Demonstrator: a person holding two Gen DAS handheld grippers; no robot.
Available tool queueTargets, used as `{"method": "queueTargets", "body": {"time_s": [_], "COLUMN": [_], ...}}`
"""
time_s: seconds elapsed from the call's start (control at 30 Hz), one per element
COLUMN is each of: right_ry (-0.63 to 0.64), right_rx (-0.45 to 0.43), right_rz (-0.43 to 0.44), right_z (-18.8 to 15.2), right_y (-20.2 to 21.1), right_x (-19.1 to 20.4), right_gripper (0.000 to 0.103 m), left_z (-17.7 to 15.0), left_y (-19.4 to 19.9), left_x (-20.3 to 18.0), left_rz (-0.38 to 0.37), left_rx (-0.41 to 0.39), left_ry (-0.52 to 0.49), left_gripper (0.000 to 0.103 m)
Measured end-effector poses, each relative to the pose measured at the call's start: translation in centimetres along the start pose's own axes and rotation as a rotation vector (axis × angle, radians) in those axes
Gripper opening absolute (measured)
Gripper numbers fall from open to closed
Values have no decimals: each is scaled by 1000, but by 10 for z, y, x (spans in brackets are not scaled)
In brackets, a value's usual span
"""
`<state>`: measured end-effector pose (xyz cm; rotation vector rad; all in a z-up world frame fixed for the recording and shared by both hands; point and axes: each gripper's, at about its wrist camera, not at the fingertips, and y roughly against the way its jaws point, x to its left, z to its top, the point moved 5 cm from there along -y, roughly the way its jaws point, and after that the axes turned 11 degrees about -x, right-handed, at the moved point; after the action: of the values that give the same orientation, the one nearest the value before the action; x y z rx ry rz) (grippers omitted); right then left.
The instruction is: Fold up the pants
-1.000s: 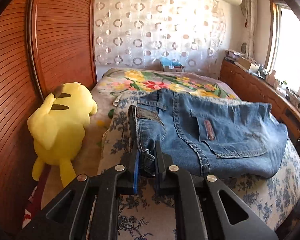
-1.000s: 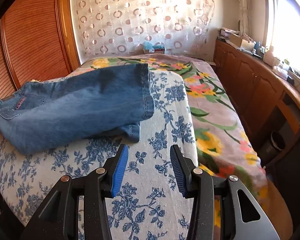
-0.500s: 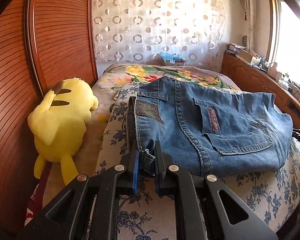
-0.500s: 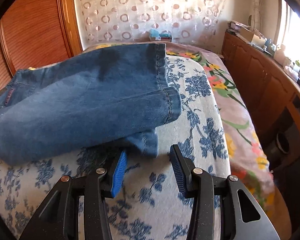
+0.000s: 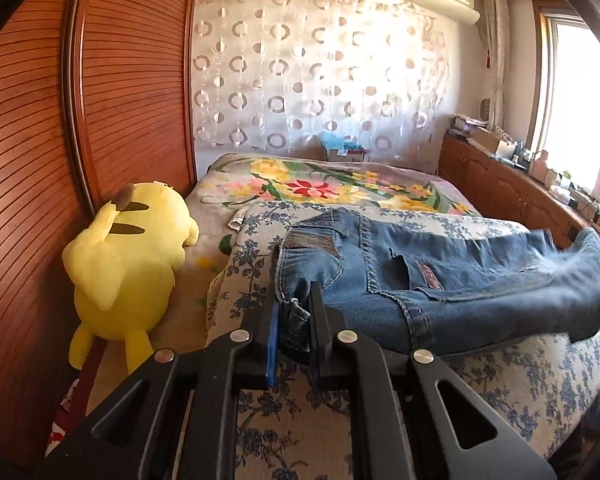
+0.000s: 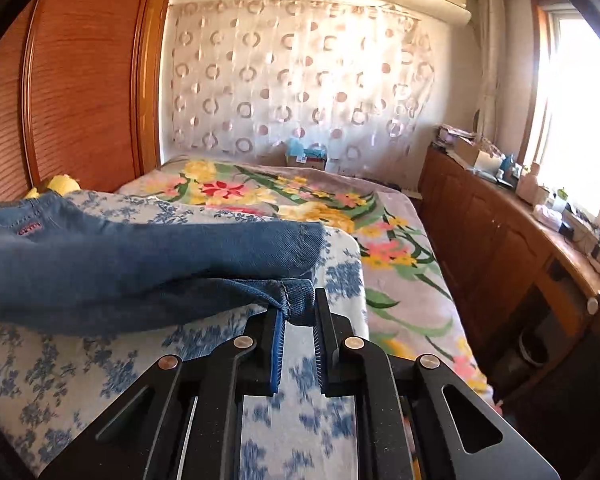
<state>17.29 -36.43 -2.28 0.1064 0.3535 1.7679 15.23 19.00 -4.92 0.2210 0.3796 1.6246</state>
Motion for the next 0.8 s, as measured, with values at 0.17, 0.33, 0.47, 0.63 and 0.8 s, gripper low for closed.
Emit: {"method": "queueTargets", "body": {"time_s": [0.17, 0.33, 0.47, 0.63, 0.8], "right_ry": [-35, -75, -111, -134, -162], "right_rx": [75, 164, 193, 176, 131], "right_rz": [38, 63, 42, 5, -2], "right_z": [-34, -69, -77, -75, -66], "right_y": [21, 31, 35, 45, 53], "right_x": [-5, -5, -14, -22, -10], "right_gripper": [13, 16, 27, 29, 39], "left_z": [-16, -36, -42, -36, -27], "left_y": [7, 8, 14, 26, 38], "left_x": [-4, -9, -12, -17, -26], "left_rz": [-16, -22, -12, -4, -29], "left_rx": [27, 78, 91, 67, 39], "left_ry": [-10, -26, -37, -64, -80], "left_gripper": [13, 15, 18, 36, 53]}}
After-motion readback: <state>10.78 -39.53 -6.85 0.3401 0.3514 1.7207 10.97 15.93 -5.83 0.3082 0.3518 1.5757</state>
